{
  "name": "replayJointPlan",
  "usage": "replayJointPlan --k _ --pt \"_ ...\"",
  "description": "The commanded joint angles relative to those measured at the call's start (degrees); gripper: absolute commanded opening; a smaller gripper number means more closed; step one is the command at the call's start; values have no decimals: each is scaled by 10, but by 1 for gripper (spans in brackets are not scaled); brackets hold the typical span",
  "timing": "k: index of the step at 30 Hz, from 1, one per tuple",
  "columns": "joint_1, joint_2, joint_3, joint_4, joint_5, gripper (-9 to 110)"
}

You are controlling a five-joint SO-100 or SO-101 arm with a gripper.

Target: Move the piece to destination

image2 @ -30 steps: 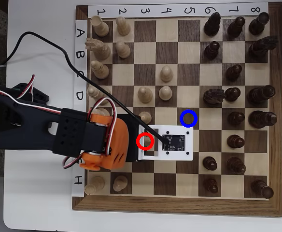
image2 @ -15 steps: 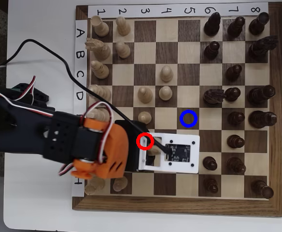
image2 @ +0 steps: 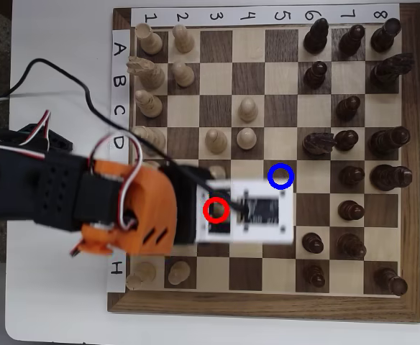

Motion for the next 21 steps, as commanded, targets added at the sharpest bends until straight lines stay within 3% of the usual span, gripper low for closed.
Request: replayJointPlan --k 1,21 --pt "-16 33 -33 1 6 0" --pt "-97 -46 -43 -53 4 0"
